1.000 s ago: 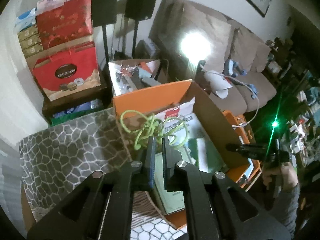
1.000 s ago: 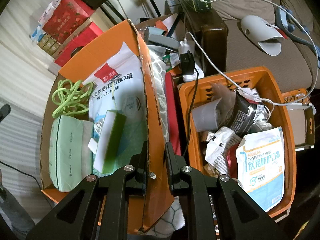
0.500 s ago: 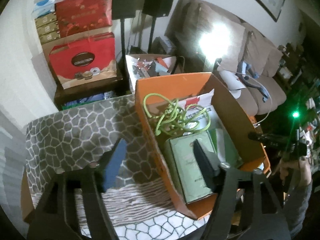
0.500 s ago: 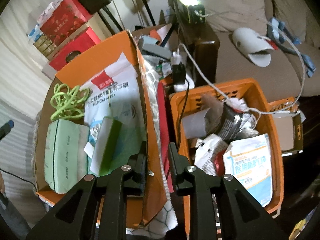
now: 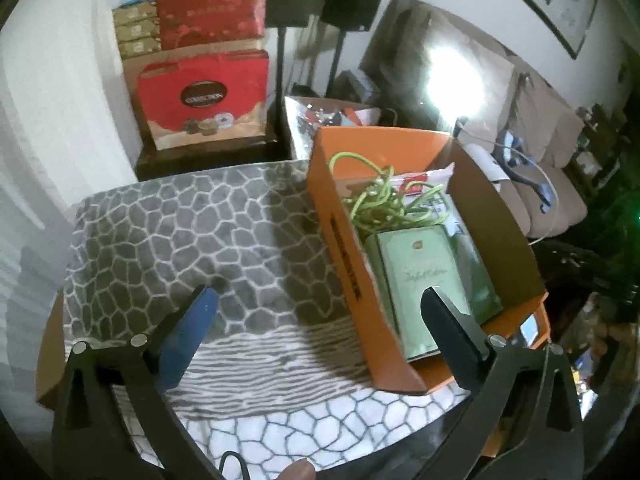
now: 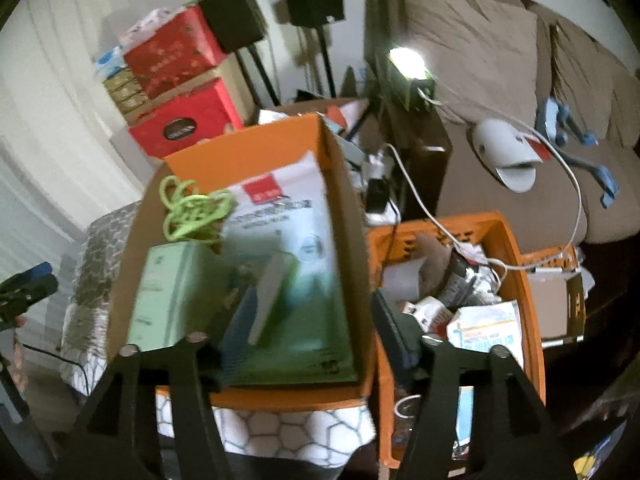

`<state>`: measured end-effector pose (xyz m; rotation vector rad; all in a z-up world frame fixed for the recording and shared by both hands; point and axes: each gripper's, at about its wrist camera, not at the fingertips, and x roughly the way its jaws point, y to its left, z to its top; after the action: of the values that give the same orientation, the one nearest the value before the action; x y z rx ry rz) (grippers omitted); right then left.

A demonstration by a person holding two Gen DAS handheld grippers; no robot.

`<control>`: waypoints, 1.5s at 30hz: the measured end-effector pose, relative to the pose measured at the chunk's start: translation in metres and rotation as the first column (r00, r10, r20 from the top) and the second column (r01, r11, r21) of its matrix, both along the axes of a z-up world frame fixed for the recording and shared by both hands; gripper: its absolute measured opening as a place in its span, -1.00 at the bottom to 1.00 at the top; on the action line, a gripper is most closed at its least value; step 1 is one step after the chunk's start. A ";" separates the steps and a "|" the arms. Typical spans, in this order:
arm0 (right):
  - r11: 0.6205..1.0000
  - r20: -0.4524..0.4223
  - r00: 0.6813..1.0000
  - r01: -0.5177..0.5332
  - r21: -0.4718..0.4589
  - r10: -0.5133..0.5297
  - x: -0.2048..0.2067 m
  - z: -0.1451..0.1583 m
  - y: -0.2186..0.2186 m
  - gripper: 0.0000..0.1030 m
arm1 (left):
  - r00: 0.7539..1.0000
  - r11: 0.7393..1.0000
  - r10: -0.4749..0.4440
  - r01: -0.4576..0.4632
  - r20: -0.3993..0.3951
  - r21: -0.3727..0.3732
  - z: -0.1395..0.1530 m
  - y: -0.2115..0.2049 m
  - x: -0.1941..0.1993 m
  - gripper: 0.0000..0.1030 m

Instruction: Organize objects

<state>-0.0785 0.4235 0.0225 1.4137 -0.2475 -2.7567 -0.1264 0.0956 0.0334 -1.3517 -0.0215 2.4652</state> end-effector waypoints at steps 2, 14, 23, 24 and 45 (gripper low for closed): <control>1.000 -0.017 1.000 -0.018 0.024 0.018 0.003 0.003 -0.013 0.48 | 1.000 1.000 0.013 -0.014 -0.026 -0.026 -0.001 -0.004 0.007 0.99; 0.986 -0.082 0.991 -0.091 0.140 0.103 0.029 0.000 -0.091 0.99 | 0.994 0.995 0.098 -0.099 -0.036 -0.004 -0.009 -0.039 0.039 1.00; 0.976 -0.108 0.986 -0.107 0.190 0.129 0.049 -0.014 -0.136 0.99 | 0.987 0.989 0.150 -0.150 -0.050 0.001 -0.018 -0.058 0.068 1.00; 0.976 -0.112 0.985 -0.105 0.192 0.128 0.051 -0.014 -0.138 0.99 | 0.986 0.988 0.156 -0.156 -0.054 0.002 -0.018 -0.060 0.071 1.00; 0.979 -0.232 0.971 -0.014 0.202 0.062 0.093 -0.025 -0.172 0.99 | 0.973 0.976 0.218 -0.219 -0.075 -0.002 -0.038 -0.075 0.104 1.00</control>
<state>0.0144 0.2516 -0.0020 1.0909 0.0657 -2.9504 -0.0225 0.0204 -0.0042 -1.3233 -0.1485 2.6989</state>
